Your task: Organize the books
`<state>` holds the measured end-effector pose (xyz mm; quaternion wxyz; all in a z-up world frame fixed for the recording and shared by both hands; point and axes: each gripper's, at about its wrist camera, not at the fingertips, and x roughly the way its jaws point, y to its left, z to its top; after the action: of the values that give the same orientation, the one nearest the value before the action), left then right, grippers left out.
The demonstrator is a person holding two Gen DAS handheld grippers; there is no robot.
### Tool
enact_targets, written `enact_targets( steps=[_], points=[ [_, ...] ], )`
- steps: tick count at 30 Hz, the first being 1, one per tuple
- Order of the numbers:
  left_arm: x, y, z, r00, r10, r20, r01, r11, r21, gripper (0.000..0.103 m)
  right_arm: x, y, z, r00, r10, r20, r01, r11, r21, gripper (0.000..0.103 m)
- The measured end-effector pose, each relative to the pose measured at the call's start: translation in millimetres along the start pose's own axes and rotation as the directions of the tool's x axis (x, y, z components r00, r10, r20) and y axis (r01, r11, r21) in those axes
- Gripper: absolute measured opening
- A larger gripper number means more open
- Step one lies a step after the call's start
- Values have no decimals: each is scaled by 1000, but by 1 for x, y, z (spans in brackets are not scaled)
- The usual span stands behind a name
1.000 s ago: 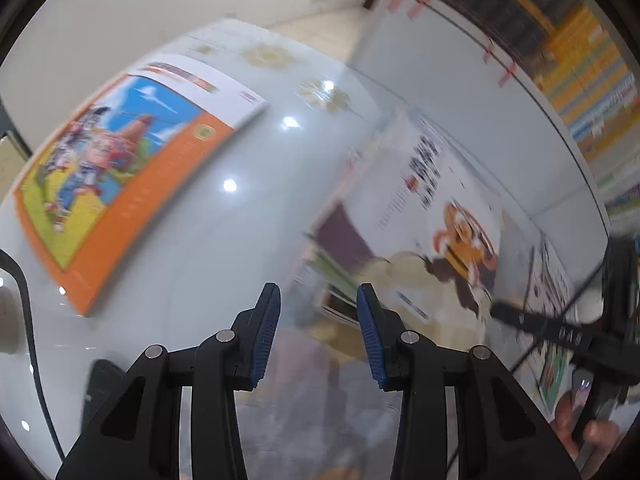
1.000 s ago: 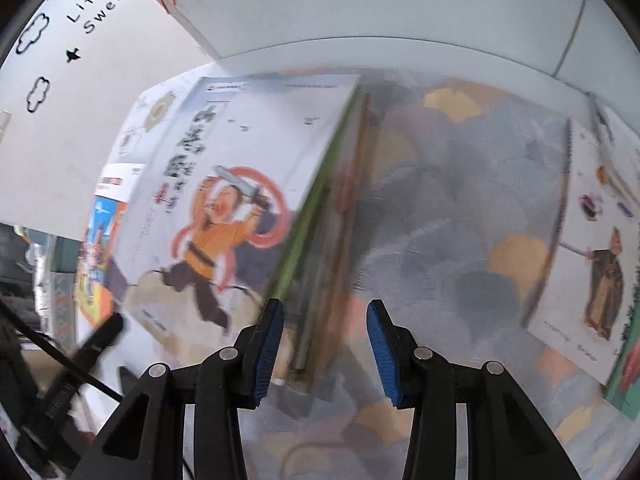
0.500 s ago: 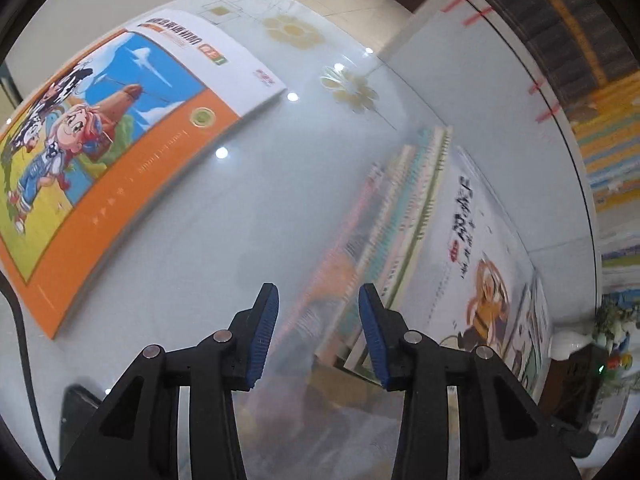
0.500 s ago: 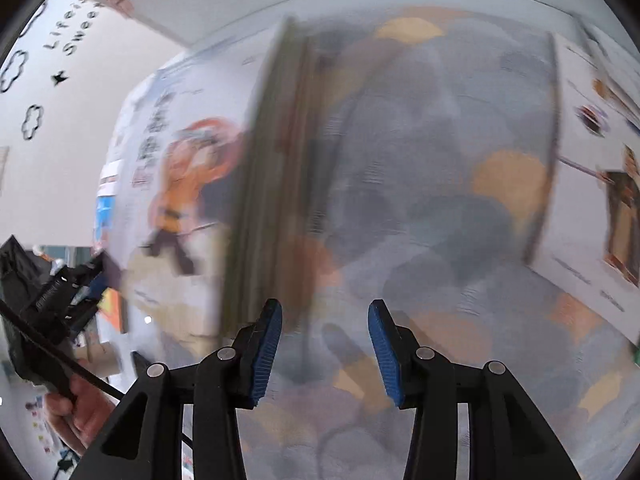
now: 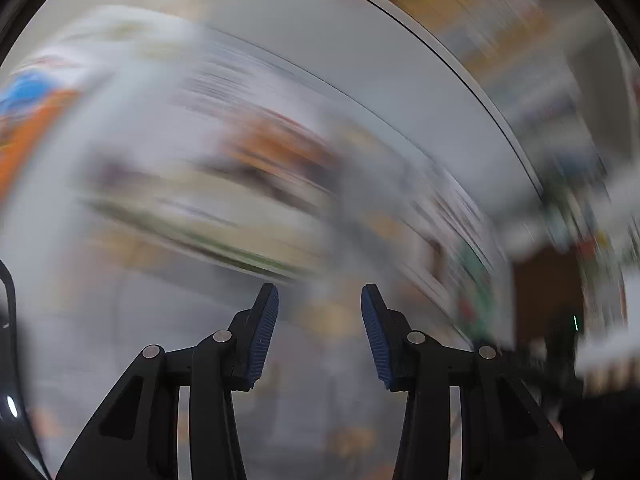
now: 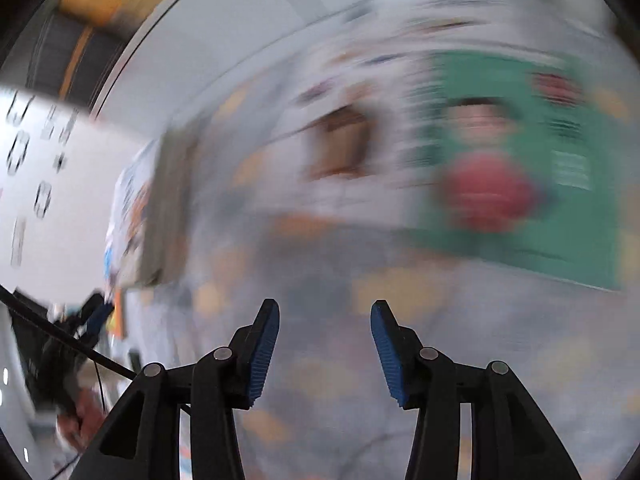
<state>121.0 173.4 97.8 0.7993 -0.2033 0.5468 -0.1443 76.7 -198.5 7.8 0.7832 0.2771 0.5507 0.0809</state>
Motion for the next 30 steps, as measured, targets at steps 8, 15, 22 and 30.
enact_targets(
  steps=[8,15,22,30],
  points=[
    [147,-155,-7,977,-72,-201,95,990,108,41,-57,-130,20,973,-183,139,155,969,190,51],
    [200,-191,-4,985,78,-156,-49,982,183,42,-48,-173,44,977,-186,100,169,973,158,48],
    [215,-213,-5,968,4,-249,58,968,243,53,-21,-145,71,961,-239,137,241,970,1,48],
    [179,-200,-49,962,-22,-271,100,956,277,62,-34,-128,28,982,-172,82,181,975,-125,50]
  ],
)
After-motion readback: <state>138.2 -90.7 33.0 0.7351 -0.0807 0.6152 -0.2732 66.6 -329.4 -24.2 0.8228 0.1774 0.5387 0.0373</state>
